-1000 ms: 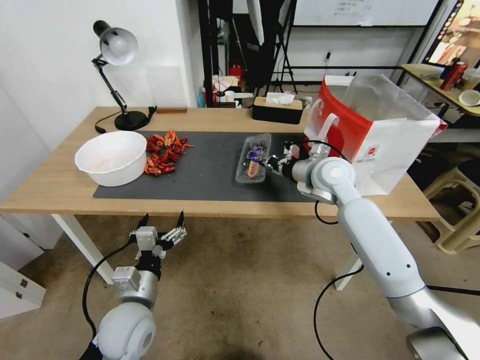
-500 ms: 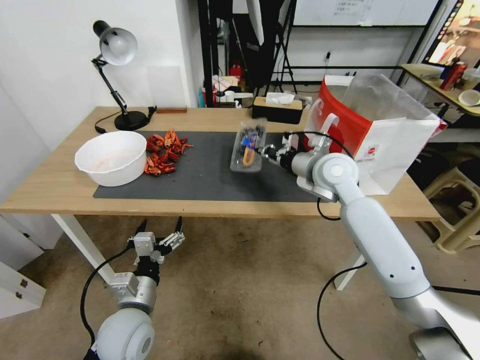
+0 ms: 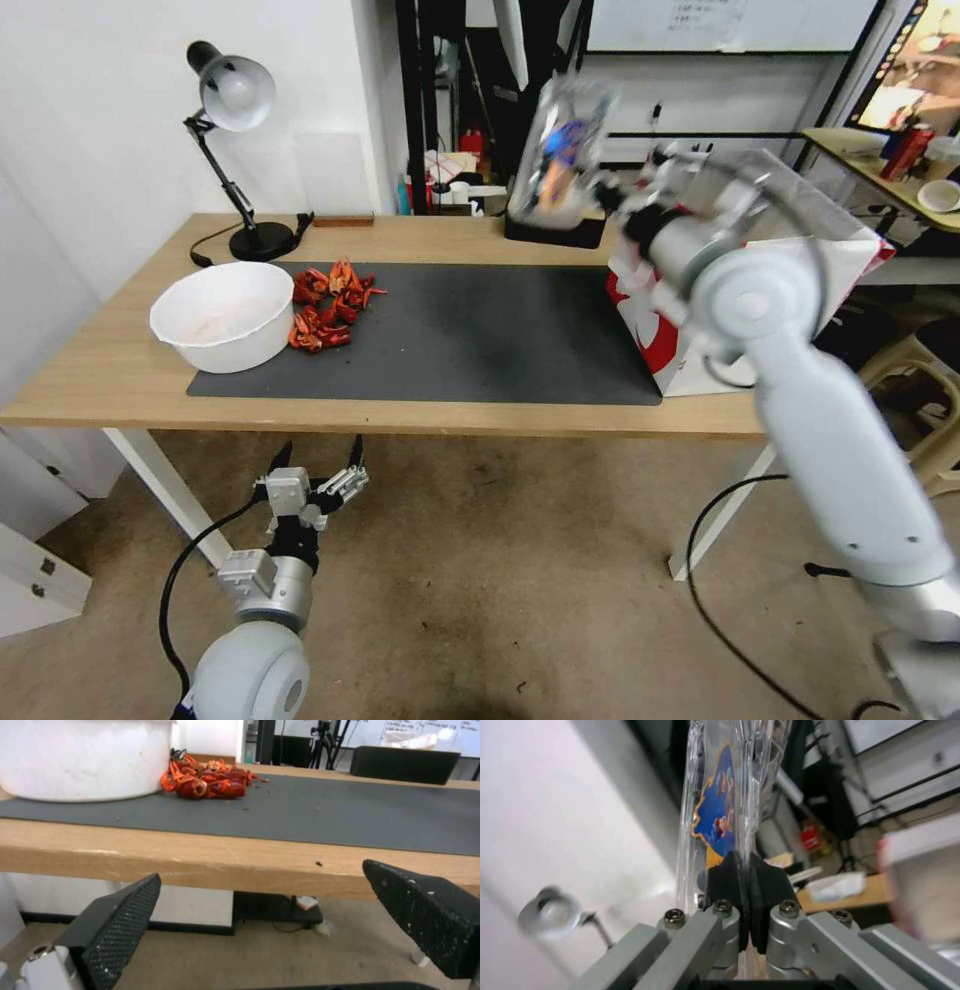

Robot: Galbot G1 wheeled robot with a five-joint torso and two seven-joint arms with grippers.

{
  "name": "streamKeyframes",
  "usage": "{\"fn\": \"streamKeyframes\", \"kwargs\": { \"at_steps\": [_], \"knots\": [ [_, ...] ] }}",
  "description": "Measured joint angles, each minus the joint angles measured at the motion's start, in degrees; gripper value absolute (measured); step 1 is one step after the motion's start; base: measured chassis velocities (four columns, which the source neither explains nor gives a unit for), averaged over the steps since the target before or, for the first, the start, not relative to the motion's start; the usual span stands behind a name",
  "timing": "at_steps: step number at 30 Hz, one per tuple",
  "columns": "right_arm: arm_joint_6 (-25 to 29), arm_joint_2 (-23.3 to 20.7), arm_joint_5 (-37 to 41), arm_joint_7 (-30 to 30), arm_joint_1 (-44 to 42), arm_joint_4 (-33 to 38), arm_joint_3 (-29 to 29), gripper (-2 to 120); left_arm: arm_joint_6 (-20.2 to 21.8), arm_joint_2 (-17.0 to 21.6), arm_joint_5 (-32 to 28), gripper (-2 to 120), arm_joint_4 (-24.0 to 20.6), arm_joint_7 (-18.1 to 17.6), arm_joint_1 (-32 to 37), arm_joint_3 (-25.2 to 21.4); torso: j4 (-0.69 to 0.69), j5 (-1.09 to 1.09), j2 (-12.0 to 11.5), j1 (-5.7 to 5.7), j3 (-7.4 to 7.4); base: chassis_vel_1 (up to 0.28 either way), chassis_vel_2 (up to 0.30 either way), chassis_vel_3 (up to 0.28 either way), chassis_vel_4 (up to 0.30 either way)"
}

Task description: Close the takeout container lid, then place the container into the takeout bag.

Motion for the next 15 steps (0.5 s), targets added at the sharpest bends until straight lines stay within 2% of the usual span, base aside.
{"fn": "streamKeyframes", "kwargs": {
  "at_steps": [6, 15],
  "knots": [
    [0.30, -6.33, 3.01, 1.91, 0.14, -1.79, 5.98, 0, -0.24, -0.18, 0.01, 100, 0.10, -0.06, -0.24, 0.49, 0.00, 0.01, 0.00, 0.00, 0.00, 0.000, 0.000, 0.000, 0.000],
    [-0.54, -10.14, 4.86, 3.15, -3.01, -3.67, 10.80, 0, 0.22, -0.28, 0.04, 100, -0.45, -0.16, -0.64, 1.01, 0.01, 0.00, 0.00, 0.00, 0.00, 0.000, 0.000, 0.000, 0.000]
  ]
}}
